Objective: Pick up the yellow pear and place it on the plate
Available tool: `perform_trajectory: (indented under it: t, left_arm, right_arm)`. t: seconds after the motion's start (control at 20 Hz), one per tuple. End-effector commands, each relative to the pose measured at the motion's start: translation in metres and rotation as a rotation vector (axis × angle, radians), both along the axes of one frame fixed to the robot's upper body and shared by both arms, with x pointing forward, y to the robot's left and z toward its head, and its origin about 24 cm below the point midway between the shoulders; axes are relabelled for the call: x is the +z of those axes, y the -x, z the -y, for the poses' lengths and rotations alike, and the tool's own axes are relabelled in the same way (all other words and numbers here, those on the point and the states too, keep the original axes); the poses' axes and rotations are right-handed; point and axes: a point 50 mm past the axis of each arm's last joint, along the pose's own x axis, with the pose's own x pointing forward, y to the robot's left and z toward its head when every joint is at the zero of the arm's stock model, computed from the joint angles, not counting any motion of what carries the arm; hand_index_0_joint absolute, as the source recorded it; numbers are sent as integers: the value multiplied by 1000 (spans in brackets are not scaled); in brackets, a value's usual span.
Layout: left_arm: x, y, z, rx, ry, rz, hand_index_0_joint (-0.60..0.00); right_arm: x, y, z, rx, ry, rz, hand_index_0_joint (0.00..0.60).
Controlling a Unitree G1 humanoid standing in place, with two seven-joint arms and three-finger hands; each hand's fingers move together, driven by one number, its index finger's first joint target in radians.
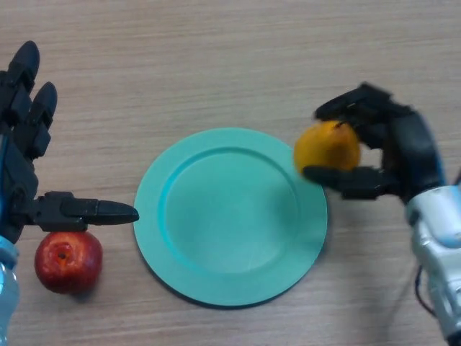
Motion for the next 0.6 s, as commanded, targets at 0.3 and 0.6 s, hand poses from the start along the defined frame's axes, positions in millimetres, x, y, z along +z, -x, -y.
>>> perform_trajectory:
  t: [0.3, 0.6]
  left_arm:
    - [38, 12, -9, 25, -30, 245, 0]
    - [38, 13, -10, 31, -30, 244, 0]
  right_arm:
    - [10, 11, -38, 81, -79, 182, 600]
    - [-20, 17, -44, 100, -48, 7, 600]
